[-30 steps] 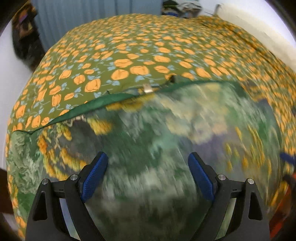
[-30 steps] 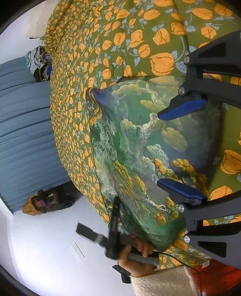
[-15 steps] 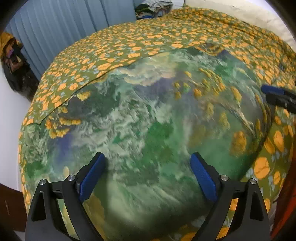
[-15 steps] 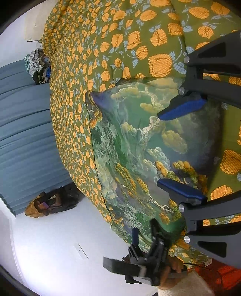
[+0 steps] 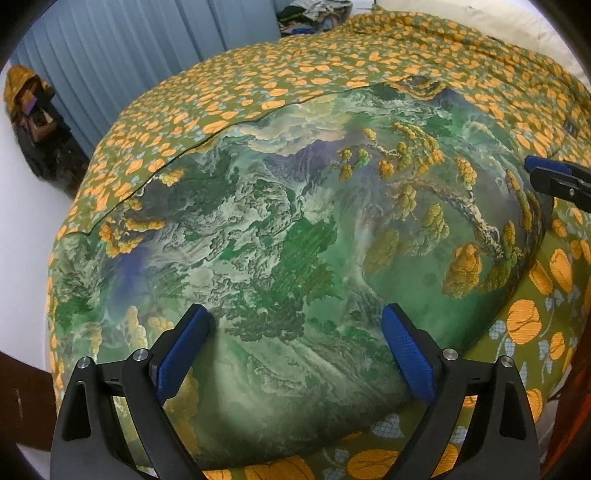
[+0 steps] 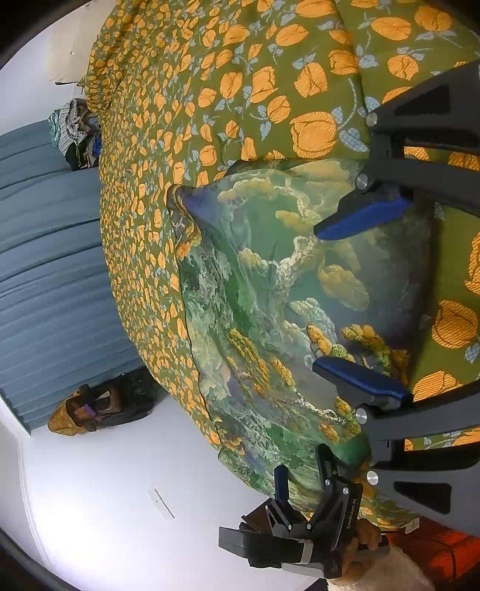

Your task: Fold large clothes

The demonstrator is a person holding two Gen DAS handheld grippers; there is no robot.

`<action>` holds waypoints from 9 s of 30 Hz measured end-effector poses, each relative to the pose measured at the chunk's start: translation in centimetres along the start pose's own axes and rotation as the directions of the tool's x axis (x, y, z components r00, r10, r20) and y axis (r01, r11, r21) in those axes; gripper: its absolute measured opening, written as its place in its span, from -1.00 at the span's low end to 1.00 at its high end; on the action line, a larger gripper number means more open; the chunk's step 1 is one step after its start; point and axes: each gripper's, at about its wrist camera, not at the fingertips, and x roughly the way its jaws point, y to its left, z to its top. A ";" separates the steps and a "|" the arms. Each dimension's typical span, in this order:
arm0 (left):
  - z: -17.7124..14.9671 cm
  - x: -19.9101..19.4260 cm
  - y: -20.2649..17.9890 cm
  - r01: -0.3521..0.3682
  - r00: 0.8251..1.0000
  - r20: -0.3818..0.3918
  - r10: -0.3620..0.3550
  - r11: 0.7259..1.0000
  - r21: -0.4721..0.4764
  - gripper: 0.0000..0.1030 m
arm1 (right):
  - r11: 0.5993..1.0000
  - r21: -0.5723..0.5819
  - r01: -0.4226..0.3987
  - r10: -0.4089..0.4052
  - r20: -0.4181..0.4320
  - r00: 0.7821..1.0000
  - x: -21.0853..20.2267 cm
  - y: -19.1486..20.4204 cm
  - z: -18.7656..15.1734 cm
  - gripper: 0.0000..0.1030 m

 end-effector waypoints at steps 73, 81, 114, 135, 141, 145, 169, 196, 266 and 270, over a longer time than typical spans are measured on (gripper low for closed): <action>17.2 -5.2 -3.2 0.196 0.948 -0.278 -0.153 0.972 0.132 -0.49 | 0.957 -0.270 -0.104 0.152 0.164 0.975 -7.9 15.4 0.6 -0.06; 12.8 -7.9 12.0 0.242 0.941 -0.203 -0.270 0.959 -0.150 -0.48 | 0.964 -0.168 -0.207 0.225 0.098 0.969 -7.5 13.1 1.7 -0.27; -8.4 3.3 29.1 0.419 0.867 0.071 -0.493 0.644 -0.640 -0.22 | 0.897 -0.286 -0.336 0.199 -0.418 0.886 13.0 27.8 6.2 -0.38; -12.8 4.8 30.6 0.462 0.844 0.144 -0.516 0.566 -0.682 -0.22 | 0.949 -0.276 -0.151 0.027 -0.405 0.914 31.0 31.1 9.7 -0.32; -12.6 3.7 30.4 0.462 0.845 0.139 -0.516 0.576 -0.674 -0.20 | 0.951 -0.198 -0.239 0.145 -0.397 0.906 26.9 30.1 11.6 -0.31; -12.3 3.7 30.4 0.463 0.844 0.143 -0.517 0.569 -0.680 -0.19 | 0.915 -0.259 -0.309 0.198 -0.378 0.904 19.5 28.5 10.6 -0.31; -10.9 1.9 29.1 0.444 0.867 0.164 -0.470 0.580 -0.683 0.15 | 0.912 -0.380 -0.153 0.032 -0.307 0.951 10.5 23.8 0.4 -0.26; -15.3 -7.5 32.2 0.251 0.968 0.205 -0.145 0.566 -0.785 0.81 | 0.975 -0.190 -0.119 0.078 -0.210 0.975 1.4 22.0 2.5 0.41; -15.0 3.2 32.6 0.605 0.716 0.299 -0.631 0.347 -0.717 0.99 | 0.888 0.300 -0.349 0.424 -0.240 0.873 10.4 13.1 2.7 0.42; -15.2 4.2 32.4 0.610 0.705 0.291 -0.646 0.345 -0.713 0.99 | 0.853 0.333 -0.401 0.499 -0.298 0.814 14.0 14.0 1.7 0.53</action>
